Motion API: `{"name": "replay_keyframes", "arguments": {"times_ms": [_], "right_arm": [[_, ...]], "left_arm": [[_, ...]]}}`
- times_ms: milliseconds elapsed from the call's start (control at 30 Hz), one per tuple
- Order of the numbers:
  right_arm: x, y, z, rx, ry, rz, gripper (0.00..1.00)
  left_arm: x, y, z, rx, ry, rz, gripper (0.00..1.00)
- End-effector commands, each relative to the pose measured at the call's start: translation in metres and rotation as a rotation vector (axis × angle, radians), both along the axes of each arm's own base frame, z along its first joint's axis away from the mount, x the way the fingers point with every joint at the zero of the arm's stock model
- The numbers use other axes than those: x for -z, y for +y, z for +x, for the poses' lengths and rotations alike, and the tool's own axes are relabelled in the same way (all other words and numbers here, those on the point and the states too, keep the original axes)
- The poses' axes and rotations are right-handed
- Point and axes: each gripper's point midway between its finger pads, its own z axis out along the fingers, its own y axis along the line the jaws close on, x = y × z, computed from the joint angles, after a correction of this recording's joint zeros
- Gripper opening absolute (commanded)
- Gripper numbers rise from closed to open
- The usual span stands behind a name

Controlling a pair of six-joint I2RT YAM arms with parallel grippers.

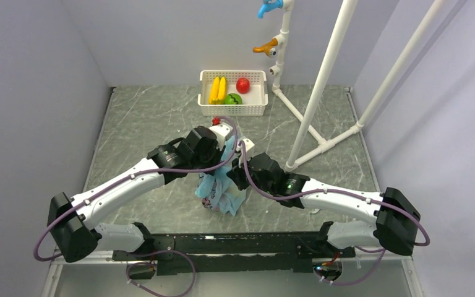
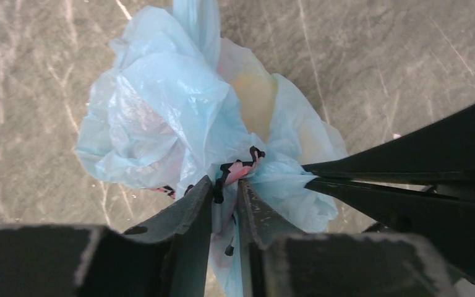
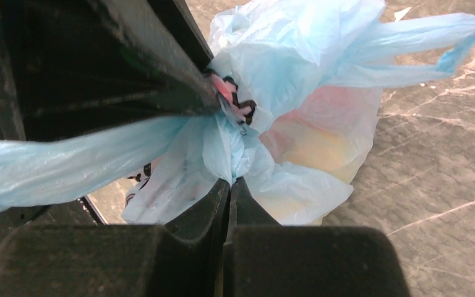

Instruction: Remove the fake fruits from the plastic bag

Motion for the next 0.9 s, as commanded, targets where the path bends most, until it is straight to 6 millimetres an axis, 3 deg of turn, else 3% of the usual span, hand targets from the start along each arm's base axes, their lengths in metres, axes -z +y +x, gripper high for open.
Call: {"name": "replay_keyframes", "arguments": {"times_ms": [0,133,233,600,867], "right_arm": [[-0.025,0.003,0.001,0.002,-0.039,0.069,0.00],[-0.020,0.006,0.001,-0.003,-0.034,0.072,0.00],[-0.016,0.008,0.002,0.001,-0.016,0.058,0.00],[-0.004,0.018,-0.009,-0.062,0.034,0.076,0.00],[0.005,0.008,-0.021,-0.094,0.052,0.061,0.00]], "left_arm": [[-0.023,0.017,0.012,-0.103,-0.090,0.001,0.21],[-0.030,0.027,0.016,-0.167,-0.117,0.001,0.00],[-0.036,0.033,0.018,-0.220,-0.138,-0.025,0.00],[-0.050,0.085,0.032,-0.577,-0.239,-0.033,0.00],[-0.056,0.091,0.033,-0.612,-0.232,-0.125,0.00]]}}
